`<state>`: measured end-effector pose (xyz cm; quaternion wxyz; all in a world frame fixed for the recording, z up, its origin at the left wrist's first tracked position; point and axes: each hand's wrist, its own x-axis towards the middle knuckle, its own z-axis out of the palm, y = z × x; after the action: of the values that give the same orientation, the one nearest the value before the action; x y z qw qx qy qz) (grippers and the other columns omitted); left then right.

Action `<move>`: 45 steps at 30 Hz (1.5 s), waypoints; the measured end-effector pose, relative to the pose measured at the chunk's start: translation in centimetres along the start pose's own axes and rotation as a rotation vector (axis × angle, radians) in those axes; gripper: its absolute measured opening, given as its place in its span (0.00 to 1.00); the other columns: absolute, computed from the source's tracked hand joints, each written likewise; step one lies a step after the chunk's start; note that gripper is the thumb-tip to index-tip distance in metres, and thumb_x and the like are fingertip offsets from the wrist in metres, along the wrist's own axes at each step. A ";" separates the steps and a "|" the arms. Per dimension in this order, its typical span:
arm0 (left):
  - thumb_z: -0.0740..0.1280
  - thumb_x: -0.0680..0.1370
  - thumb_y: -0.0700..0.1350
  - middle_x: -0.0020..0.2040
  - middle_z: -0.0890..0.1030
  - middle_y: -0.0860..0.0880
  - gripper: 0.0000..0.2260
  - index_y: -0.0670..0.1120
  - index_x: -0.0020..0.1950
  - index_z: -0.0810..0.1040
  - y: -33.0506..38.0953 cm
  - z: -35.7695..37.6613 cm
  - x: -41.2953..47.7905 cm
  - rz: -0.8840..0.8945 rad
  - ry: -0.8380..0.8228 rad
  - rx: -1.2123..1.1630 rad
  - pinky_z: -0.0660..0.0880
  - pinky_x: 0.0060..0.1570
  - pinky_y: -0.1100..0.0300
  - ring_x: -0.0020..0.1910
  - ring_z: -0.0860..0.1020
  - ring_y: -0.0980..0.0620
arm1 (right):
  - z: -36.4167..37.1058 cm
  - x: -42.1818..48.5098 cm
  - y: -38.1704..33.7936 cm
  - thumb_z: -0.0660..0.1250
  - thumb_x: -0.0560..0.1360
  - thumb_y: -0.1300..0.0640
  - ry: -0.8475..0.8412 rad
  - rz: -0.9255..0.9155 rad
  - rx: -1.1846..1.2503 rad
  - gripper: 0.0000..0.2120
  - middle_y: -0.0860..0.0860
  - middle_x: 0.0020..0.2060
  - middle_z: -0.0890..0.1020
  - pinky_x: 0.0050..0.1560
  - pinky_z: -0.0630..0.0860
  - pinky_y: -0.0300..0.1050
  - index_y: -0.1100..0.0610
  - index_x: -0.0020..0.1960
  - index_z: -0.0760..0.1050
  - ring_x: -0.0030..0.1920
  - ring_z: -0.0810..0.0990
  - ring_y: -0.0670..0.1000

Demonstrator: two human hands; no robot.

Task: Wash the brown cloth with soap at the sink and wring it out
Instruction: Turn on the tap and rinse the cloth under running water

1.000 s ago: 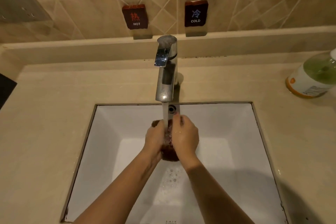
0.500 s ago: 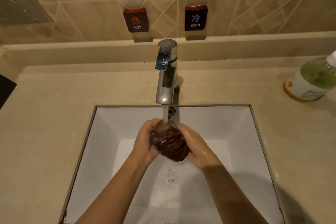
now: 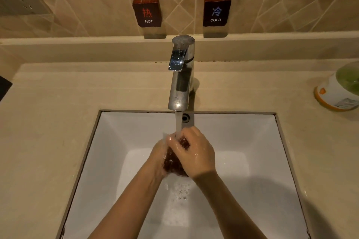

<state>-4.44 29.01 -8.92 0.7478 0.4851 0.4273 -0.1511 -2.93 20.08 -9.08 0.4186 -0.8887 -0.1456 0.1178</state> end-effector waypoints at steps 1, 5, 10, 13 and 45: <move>0.59 0.81 0.46 0.28 0.79 0.44 0.15 0.41 0.37 0.76 -0.1 0.4 -0.1 0.013 0.046 -0.032 0.78 0.25 0.58 0.25 0.80 0.49 | 0.2 0.4 -0.2 0.61 0.75 0.42 0.038 0.045 0.012 0.12 0.47 0.43 0.76 0.47 0.74 0.39 0.51 0.45 0.73 0.43 0.76 0.46; 0.61 0.79 0.44 0.36 0.78 0.43 0.12 0.39 0.40 0.77 -1.0 0.3 1.3 0.206 0.267 0.217 0.76 0.38 0.54 0.37 0.77 0.45 | 1.1 2.1 1.0 0.59 0.77 0.50 0.091 0.222 0.189 0.08 0.48 0.38 0.77 0.43 0.73 0.41 0.51 0.41 0.71 0.40 0.76 0.48; 0.62 0.78 0.50 0.41 0.82 0.41 0.15 0.38 0.44 0.79 -1.1 -0.5 1.4 0.353 0.385 0.347 0.78 0.46 0.48 0.43 0.80 0.43 | 1.9 2.5 2.3 0.56 0.79 0.51 -0.049 0.268 0.447 0.08 0.52 0.47 0.79 0.57 0.75 0.51 0.52 0.52 0.72 0.50 0.77 0.51; 0.62 0.78 0.52 0.35 0.79 0.47 0.14 0.44 0.39 0.78 -1.2 -0.9 0.9 0.426 0.342 0.321 0.74 0.40 0.56 0.37 0.77 0.51 | 0.1 3.1 3.2 0.57 0.78 0.49 -0.314 0.405 0.575 0.12 0.53 0.57 0.78 0.63 0.72 0.54 0.49 0.58 0.72 0.58 0.75 0.54; 0.63 0.77 0.57 0.48 0.84 0.42 0.17 0.44 0.54 0.80 -1.8 -1.5 2.0 0.134 0.156 -0.192 0.79 0.46 0.53 0.47 0.83 0.45 | 1.7 1.0 3.1 0.56 0.79 0.48 -0.078 0.034 0.040 0.10 0.53 0.48 0.80 0.50 0.77 0.48 0.53 0.53 0.69 0.45 0.78 0.50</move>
<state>-5.17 29.85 -11.77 0.7638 0.4489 0.4633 -0.0212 -2.07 19.76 -12.60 0.4282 -0.8772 -0.1444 0.1621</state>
